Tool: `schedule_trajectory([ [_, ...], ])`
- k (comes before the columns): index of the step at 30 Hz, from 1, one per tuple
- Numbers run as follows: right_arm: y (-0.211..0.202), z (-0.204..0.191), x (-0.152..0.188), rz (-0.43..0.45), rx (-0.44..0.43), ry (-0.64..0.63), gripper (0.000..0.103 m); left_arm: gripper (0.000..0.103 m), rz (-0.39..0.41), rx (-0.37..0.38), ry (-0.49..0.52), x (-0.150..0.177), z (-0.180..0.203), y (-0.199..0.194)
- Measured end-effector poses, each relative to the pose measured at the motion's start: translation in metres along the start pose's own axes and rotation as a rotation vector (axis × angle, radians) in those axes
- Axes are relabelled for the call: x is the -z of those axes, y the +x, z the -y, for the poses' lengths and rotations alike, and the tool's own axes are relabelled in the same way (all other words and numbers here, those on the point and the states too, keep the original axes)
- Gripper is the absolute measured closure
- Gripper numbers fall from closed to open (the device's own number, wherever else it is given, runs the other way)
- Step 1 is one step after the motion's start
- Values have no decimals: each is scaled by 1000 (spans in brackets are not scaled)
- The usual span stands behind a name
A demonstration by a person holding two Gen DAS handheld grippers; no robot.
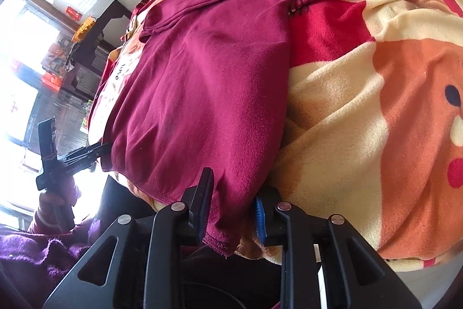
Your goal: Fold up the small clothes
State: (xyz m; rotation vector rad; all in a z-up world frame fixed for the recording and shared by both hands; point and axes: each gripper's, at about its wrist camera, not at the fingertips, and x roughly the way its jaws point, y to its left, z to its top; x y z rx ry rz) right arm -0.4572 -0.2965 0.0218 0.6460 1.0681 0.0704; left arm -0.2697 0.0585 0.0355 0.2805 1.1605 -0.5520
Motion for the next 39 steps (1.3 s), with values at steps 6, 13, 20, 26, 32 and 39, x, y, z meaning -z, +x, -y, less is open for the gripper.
schedule_trajectory([
  [6, 1, -1, -1, -6, 4, -7, 95, 58, -12, 4, 8, 0, 3, 2],
  [13, 1, -2, -1, -10, 1, -9, 95, 56, -38, 51, -16, 1, 1, 5],
  [20, 1, -3, -1, -6, -3, -18, 95, 56, -60, 99, -70, 3, -7, 7],
  [26, -5, -11, -1, 14, 22, -78, 103, 90, -69, 131, -49, 3, -2, 8],
  [32, -21, -21, -15, 89, -34, -101, 103, 96, -23, 204, -66, -13, -5, -11],
  [39, -32, -20, -54, 167, -80, -91, 103, 96, 108, 297, -112, -62, -21, -46],
])
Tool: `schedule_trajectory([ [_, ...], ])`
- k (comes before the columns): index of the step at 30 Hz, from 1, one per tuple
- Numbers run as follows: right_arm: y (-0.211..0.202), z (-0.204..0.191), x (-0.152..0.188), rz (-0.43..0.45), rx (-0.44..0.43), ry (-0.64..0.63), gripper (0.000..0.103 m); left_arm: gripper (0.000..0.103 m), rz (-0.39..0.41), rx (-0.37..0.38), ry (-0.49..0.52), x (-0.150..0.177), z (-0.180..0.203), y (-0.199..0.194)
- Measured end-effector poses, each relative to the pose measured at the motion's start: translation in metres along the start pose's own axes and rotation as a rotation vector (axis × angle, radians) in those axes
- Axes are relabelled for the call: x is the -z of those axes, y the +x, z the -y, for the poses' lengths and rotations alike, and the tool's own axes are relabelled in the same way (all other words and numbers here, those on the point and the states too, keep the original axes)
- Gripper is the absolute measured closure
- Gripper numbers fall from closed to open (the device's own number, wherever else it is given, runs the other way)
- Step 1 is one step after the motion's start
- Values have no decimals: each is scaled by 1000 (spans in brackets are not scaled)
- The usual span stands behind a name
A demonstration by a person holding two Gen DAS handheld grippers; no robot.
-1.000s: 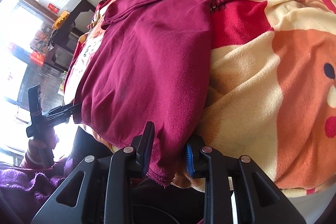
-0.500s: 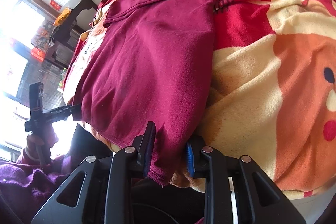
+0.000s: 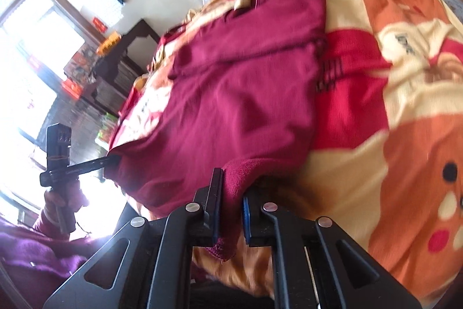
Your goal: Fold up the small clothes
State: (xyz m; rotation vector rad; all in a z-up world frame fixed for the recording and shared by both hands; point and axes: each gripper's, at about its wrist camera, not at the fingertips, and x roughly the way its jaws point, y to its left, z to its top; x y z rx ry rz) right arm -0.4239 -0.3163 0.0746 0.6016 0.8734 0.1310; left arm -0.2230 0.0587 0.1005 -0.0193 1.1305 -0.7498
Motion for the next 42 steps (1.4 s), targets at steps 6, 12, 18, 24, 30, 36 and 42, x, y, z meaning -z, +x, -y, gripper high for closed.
schedule_trajectory([
  [6, 1, 2, -49, 95, 18, -16, 103, 96, 74, -11, 0, -52, 3, 7],
  [12, 10, 3, -101, 153, 56, -35, 103, 96, 134, -38, -6, -103, 2, 24],
  [18, 22, 15, -144, 199, 106, -18, 103, 96, 158, -69, -4, -150, 3, 46],
  [24, 42, 38, -186, 217, 133, 35, 103, 96, 176, -103, 7, -193, 1, 73],
  [30, 73, 57, -226, 206, 160, 66, 103, 96, 154, -131, -29, -233, -12, 110],
  [36, 103, 73, -255, 194, 167, 97, 103, 96, 137, -131, -84, -263, -30, 142],
  [42, 124, 95, -273, 174, 144, 170, 102, 74, 90, -81, -125, -276, -42, 160],
])
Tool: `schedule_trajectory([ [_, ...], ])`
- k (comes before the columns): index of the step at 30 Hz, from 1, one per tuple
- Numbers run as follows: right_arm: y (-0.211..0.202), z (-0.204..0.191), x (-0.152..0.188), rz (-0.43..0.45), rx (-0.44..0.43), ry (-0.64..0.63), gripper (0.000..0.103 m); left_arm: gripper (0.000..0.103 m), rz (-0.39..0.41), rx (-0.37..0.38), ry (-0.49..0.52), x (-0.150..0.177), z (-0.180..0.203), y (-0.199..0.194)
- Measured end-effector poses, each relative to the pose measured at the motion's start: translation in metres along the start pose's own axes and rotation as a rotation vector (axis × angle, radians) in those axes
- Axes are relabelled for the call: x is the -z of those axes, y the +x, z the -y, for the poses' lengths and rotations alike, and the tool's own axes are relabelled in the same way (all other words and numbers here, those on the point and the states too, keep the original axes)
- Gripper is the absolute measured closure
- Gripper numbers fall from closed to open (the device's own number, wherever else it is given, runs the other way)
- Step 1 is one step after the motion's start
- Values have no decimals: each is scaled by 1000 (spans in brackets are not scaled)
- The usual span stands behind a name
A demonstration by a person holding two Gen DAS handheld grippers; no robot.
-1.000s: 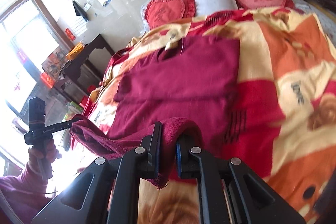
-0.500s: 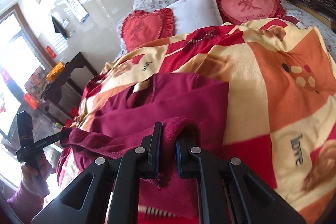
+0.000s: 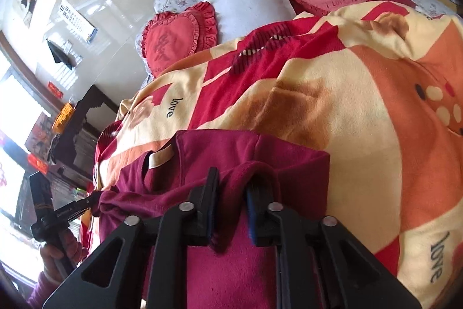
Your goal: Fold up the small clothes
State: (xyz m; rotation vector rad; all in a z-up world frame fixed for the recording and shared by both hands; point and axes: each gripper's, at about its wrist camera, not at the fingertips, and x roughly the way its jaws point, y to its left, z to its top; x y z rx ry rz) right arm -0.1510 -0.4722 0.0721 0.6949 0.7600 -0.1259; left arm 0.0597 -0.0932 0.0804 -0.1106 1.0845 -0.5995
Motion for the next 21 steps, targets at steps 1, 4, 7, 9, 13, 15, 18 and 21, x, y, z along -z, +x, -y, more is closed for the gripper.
schedule_trajectory([
  [1, -3, 0, -1, 5, -7, -7, 101, 65, -6, 34, -3, -1, -1, -3],
  [4, -22, 2, 1, 50, -72, 14, 97, 23, 41, 41, 14, -2, 2, -19],
  [7, -40, 1, 8, 113, -13, 5, 85, 16, 126, 38, 24, -2, 3, -40],
  [9, -53, 0, 14, 150, 9, -10, 85, 16, 113, 38, 39, 3, 5, -42],
  [13, -48, -25, 34, 106, 2, -150, 86, 16, 82, 15, 76, 13, 12, -23],
  [15, -31, -37, 35, 70, 41, -202, 86, 16, 49, -38, 65, 13, 14, -5],
  [18, -4, -44, 18, 85, 52, -207, 86, 16, -48, -98, 33, 6, 9, 38],
  [21, 41, -35, -5, 7, 138, -159, 87, 16, -79, -113, -9, 3, -3, 58],
])
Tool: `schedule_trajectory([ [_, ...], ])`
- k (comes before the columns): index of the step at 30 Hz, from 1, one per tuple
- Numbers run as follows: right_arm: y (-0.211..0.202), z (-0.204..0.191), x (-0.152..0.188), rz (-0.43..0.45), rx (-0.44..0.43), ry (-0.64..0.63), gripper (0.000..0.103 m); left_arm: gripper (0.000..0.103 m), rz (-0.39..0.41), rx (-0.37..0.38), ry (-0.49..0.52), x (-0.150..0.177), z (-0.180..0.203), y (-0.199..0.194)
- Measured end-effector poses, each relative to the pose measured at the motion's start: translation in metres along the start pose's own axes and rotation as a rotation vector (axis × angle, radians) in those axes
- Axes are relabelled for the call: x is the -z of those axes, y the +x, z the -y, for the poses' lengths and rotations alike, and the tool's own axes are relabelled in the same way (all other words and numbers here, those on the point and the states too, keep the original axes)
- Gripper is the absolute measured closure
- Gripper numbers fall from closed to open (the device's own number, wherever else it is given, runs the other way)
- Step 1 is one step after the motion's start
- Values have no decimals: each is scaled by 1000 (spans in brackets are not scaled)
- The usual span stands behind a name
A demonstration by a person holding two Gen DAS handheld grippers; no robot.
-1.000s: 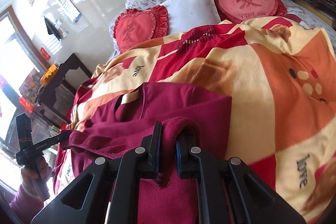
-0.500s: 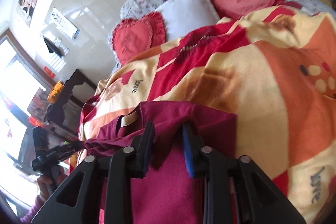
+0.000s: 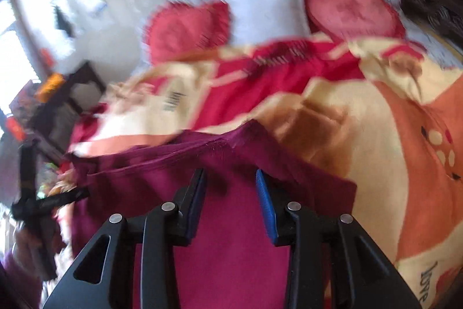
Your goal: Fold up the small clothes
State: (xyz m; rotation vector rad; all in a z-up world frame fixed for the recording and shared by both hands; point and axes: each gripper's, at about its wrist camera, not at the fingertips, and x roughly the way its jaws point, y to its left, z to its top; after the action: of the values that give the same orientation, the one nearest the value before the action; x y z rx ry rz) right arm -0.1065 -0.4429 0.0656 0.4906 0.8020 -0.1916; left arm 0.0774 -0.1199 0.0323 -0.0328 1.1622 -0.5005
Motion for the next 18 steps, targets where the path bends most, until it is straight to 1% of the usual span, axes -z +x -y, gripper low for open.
schedule_trajectory([
  [1, 13, 7, -5, -17, -10, 33, 88, 16, 2, 6, -1, 0, -1, -1],
  [3, 13, 11, -7, -5, -20, 52, 89, 16, 14, 41, 7, 4, -5, -13],
  [5, 1, 13, -3, -4, -45, 59, 89, 16, 21, 71, 42, 14, -11, -28],
  [7, -20, 16, 10, 6, -76, 60, 86, 16, 28, 109, 68, 29, -18, -47],
  [8, -33, 18, 22, -5, -95, 54, 84, 16, 31, 137, 88, 42, -24, -59],
  [9, -45, 21, 37, -21, -114, 43, 84, 16, 33, 149, 104, 52, -28, -67],
  [10, -51, 22, 45, -30, -121, 36, 84, 16, 37, 158, 124, 66, -32, -76],
  [11, -62, 26, 61, -46, -121, 25, 84, 16, 35, 164, 137, 74, -32, -82],
  [12, -71, 29, 77, -63, -115, 16, 84, 16, 25, 181, 155, 90, -35, -87],
  [13, -76, 31, 86, -71, -110, 14, 83, 16, 14, 195, 162, 99, -36, -89],
  [14, -84, 36, 101, -78, -101, 24, 83, 16, -10, 217, 167, 112, -37, -89],
  [15, -87, 38, 109, -83, -101, 35, 83, 16, -31, 228, 170, 121, -38, -86],
  [18, -87, 42, 134, -120, -139, 73, 82, 17, -67, 226, 177, 140, -36, -73],
])
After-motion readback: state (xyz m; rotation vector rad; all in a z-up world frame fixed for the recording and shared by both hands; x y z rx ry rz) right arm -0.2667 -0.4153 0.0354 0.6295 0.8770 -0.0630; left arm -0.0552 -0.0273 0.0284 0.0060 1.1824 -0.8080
